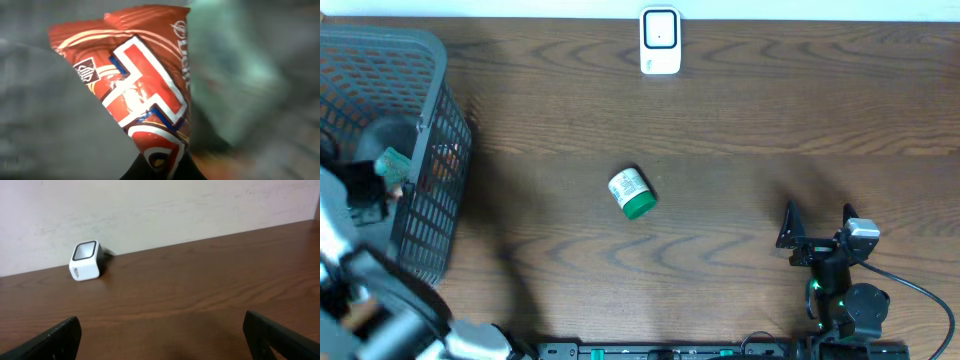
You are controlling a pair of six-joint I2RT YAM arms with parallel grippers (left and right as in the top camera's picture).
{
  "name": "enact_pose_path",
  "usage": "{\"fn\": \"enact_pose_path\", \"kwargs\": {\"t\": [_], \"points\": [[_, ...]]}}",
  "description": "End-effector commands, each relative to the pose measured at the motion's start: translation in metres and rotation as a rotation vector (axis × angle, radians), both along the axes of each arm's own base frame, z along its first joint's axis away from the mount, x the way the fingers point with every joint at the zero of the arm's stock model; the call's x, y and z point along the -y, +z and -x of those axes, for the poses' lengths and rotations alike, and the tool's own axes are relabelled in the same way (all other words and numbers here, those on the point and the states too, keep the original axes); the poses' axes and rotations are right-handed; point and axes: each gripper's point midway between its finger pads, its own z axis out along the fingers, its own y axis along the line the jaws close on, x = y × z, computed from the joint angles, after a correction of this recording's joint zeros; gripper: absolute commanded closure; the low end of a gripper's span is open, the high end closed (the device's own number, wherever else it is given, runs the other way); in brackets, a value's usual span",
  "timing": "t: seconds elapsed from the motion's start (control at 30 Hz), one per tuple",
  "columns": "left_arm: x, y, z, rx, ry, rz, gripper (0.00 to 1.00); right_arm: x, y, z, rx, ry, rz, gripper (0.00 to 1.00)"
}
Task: Scan the item barcode
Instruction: 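Carry the chocolate bar out and place it beside the jar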
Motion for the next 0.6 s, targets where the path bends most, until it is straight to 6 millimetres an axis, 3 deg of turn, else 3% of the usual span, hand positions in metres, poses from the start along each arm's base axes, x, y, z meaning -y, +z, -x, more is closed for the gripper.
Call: {"fn": "enact_pose_path", "kwargs": {"t": [0.0, 0.13, 0.33, 0.47, 0.57], "points": [[0.001, 0.088, -0.004, 0.205, -0.03, -0.152, 0.93, -0.001, -0.001, 0.0, -0.001, 0.003, 0.011, 0.01], [0.014, 0.162, 0.009, 0.367, -0.032, -0.304, 0.93, -0.001, -0.001, 0.0, -0.001, 0.003, 0.012, 0.01], [0.04, 0.245, 0.036, 0.58, -0.009, -0.477, 0.92, -0.001, -0.001, 0.0, -0.001, 0.003, 0.011, 0.01], [0.066, 0.287, 0.052, 0.735, 0.009, -0.516, 0.93, -0.001, -0.001, 0.0, -0.001, 0.003, 0.011, 0.01], [0.101, 0.308, 0.043, 0.86, -0.12, -0.48, 0.93, -0.001, -0.001, 0.0, -0.001, 0.003, 0.011, 0.01]]}}
